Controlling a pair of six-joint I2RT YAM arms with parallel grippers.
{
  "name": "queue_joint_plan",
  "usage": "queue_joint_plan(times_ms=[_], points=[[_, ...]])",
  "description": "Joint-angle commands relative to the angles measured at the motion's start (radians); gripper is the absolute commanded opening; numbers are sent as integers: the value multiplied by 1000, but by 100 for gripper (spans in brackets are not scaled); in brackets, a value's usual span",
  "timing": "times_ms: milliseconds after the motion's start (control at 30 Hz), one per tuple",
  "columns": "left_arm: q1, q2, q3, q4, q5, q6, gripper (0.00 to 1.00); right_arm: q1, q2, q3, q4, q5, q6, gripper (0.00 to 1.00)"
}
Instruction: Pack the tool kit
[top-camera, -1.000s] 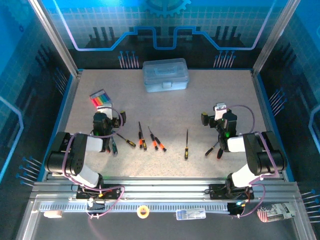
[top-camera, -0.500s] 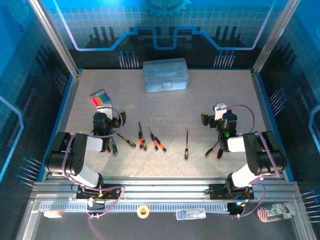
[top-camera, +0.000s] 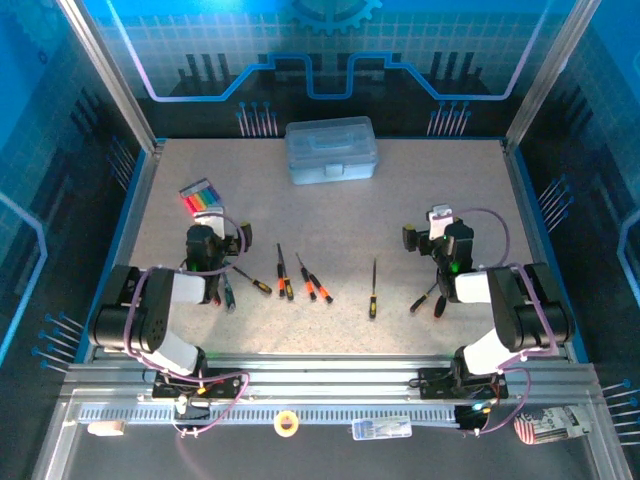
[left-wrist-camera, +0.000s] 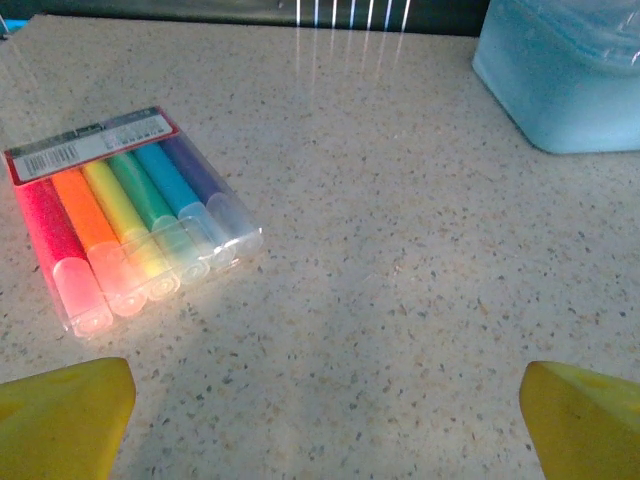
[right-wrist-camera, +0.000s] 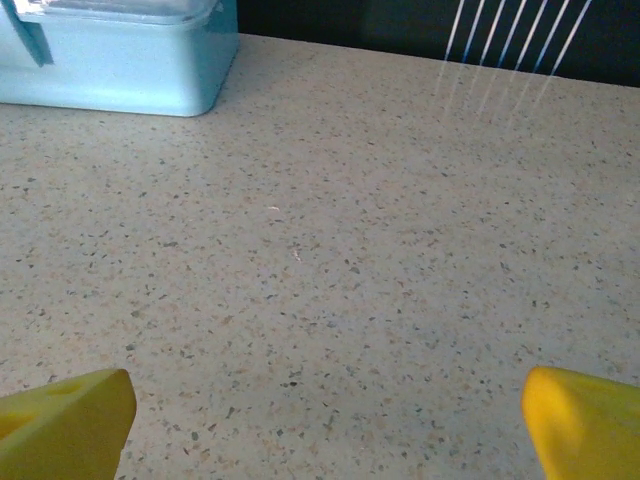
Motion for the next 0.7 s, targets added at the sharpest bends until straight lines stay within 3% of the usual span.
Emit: queue_joint_plan(times_ms=[0,200,300,367,433,467,500,533,567,600,667], points=[[7,-134,100,-231,35,4,99,14,-102,95,-191,52,-5,100],[5,-314,250,-590,85,-67,99,122,-227,355,-695,223,26,100],[1,-394,295,-688,71,-147,99,169,-248,524,-940,225,67,100],[0,-435,330,-761,41,-264,99,167,-253,611,-1090,127,164,100],[1,-464,383,-918,-32,-524,99,109,-283,560,-1021,-135,255,100],[1,-473,402,-1013,-44,-689,99,56,-308,472,-880,-300,372,100],[5,-479,370,-957,35,-722,99,4,-330,361,-708,-424,523,100],[12,-482,319,-838,152,-670,99,-35,-337,277,-539,-485,650,100],[12,-487,271,-772,198,-697,99,-66,-326,212,-362,-527,746,100],[13,-496,231,-733,198,-755,99,-76,-308,218,-350,-548,762,94],[13,-506,160,-619,229,-776,99,-53,-281,316,-567,-519,663,82]])
